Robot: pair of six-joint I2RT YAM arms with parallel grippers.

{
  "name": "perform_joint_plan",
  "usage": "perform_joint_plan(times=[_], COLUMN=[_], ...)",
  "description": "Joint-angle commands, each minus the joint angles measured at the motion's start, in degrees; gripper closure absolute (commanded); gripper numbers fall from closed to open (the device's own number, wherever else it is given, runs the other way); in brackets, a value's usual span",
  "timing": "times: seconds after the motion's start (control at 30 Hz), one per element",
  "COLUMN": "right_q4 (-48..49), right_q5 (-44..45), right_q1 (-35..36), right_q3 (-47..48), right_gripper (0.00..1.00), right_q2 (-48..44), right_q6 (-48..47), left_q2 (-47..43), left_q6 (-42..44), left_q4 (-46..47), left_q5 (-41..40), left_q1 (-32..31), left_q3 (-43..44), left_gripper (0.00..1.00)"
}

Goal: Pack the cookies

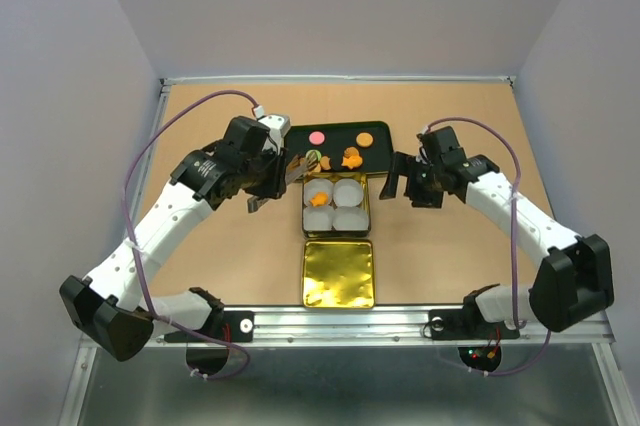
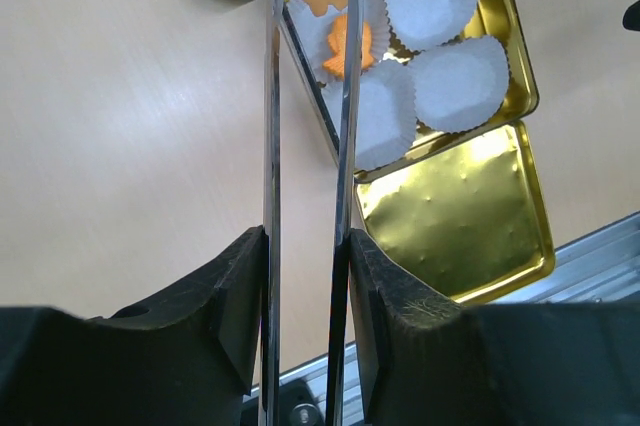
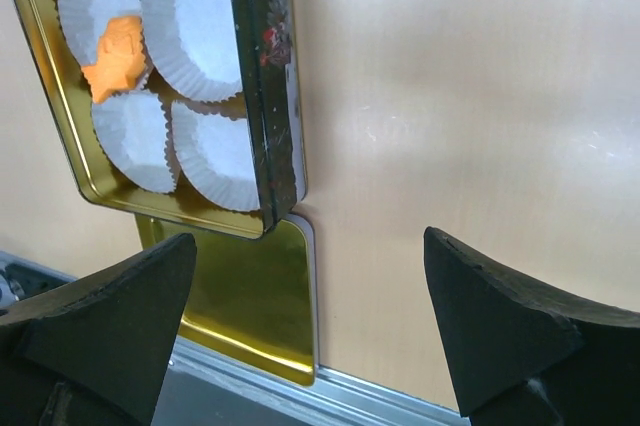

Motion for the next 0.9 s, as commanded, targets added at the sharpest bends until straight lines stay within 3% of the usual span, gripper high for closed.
perform_joint_plan(times=[0.0,0.47,0.87], right_q4=[3.9,12.4,12.3], right_q5=[5.7,14.8,16.7], right_q1=[-0.2,-0.2,-0.2], right_q3=[-3.8,-19.0,-21.6], right_gripper=[0.0,0.0,0.0], right_q2=[-6.0,-29.3,-31.8], right_q6=[3.8,12.9,13.0], left_q2=[-3.0,-5.4,-5.3], left_q6=[1.3,-0.8,-4.5], left_q4=[1.8,4.0,2.1], left_q5=[2.8,4.7,3.0], left_q1=[-0.5,-3.9,-9.0], left_q3=[-2.2,-8.5,-10.6], left_gripper=[0.69,0.69,0.69])
